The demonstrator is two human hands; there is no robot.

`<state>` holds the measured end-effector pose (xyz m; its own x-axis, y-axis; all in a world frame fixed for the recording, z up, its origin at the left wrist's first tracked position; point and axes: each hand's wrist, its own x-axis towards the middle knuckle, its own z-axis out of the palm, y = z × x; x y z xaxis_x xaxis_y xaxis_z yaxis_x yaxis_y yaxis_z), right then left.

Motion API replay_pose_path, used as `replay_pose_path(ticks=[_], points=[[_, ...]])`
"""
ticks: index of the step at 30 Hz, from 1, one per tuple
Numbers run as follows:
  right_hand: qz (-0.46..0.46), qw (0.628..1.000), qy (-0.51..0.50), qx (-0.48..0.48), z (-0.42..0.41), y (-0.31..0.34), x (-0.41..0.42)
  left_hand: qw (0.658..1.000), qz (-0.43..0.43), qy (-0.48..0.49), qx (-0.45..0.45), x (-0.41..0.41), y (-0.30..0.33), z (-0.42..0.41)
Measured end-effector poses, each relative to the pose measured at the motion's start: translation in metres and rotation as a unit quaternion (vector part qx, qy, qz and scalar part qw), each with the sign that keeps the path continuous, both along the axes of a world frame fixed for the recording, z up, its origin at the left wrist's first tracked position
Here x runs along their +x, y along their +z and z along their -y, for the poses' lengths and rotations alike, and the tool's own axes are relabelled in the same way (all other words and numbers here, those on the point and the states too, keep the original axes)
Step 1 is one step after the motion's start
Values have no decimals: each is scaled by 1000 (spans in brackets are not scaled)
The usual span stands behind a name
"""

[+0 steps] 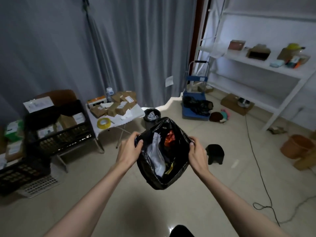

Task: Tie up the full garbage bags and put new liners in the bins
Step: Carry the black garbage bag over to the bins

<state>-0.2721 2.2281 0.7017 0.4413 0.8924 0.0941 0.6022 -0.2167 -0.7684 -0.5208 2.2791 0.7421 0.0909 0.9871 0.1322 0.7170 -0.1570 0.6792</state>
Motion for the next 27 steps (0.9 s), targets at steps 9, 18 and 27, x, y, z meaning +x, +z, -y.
replay_pose_path(ticks=[9, 18, 27], points=[[11, 998, -68, -14, -195, -28, 112, 997, 3, -79, -17, 125, -38, -228], [27, 993, -114, -3, -382, -22, 239, 994, 16, -111, -17, 254, -32, -428], [36, 986, -160, 0, -557, -42, 341, 989, 7, -144, -32, 364, -58, -627]])
